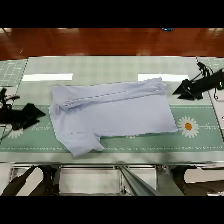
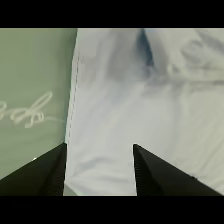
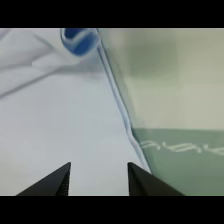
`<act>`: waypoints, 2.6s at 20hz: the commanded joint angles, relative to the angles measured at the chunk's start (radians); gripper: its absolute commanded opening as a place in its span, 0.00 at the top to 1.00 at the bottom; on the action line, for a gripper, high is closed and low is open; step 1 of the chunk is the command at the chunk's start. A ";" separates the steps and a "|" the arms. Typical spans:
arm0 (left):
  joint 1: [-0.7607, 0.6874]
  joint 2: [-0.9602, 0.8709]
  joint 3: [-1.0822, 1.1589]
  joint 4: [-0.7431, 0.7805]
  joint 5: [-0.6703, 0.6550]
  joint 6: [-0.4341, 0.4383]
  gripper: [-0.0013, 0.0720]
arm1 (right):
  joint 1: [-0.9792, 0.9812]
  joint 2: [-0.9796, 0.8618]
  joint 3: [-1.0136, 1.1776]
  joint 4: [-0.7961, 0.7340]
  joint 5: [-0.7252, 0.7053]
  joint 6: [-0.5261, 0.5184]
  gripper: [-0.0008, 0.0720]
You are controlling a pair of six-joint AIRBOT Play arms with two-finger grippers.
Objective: Fold the shirts.
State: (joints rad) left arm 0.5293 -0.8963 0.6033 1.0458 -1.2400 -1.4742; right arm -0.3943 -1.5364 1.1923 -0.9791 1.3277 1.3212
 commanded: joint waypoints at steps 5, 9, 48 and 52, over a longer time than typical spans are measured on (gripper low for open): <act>0.060 0.161 -0.280 -0.074 -0.114 -0.083 0.29 | -0.108 0.363 -0.521 0.341 -0.148 -0.243 0.41; -0.024 0.153 -0.291 0.002 -0.137 -0.169 0.29 | -0.109 0.391 -0.523 0.347 -0.142 -0.244 0.41; -0.341 0.020 -0.367 -0.232 0.233 -0.020 0.96 | -0.172 0.171 -0.578 0.142 -0.149 -0.127 0.93; -0.335 0.020 -0.266 -0.232 0.216 0.002 0.96 | -0.170 0.173 -0.481 0.132 -0.032 -0.169 0.96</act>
State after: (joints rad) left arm 0.1902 -0.8772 0.2798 0.8207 -1.0080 -1.4883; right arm -0.5804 -1.3571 0.6571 -0.8581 1.2259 1.1889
